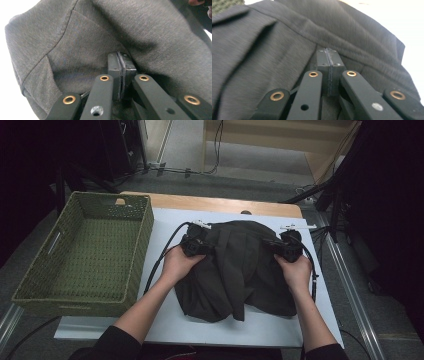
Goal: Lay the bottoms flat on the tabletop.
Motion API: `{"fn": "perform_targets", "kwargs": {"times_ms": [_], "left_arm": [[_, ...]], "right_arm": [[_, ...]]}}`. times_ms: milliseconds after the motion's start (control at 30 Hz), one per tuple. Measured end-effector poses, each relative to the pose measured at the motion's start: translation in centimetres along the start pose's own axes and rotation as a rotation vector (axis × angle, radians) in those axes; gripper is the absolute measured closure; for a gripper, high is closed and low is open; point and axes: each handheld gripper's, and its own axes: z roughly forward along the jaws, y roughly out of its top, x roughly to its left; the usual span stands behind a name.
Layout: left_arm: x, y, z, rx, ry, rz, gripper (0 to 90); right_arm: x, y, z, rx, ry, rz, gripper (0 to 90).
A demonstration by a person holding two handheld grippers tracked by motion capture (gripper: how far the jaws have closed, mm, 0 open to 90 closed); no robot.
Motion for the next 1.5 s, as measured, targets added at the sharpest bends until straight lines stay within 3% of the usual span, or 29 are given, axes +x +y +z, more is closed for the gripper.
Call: {"fn": "perform_targets", "kwargs": {"times_ms": [333, 767, 1000, 1200, 1500], "left_arm": [[0.1, -2.0, 1.8, 0.048, 0.008, 0.002, 89.9], [0.8, -4.2, 2.3, 0.052, -0.001, -0.038, 90.0], [1.2, -4.6, 1.3, 0.065, 0.012, -0.038, 90.0], [1.2, -4.1, 0.3, 0.050, 0.008, -0.037, 86.9], [1.4, -2.8, -2.5, -0.007, 0.012, -0.054, 76.6]], "right_arm": [[-0.6, -1.8, 2.4, 0.042, -0.023, 0.004, 87.4], [-2.0, -3.7, 3.5, 0.122, -0.066, -0.007, 87.7], [-3.9, -4.5, 2.3, 0.129, -0.072, 0.041, 87.9], [-3.3, -4.4, 2.1, 0.130, -0.084, -0.005, 87.5], [-2.7, -3.7, 0.7, 0.094, -0.034, -0.020, 73.0]]}}
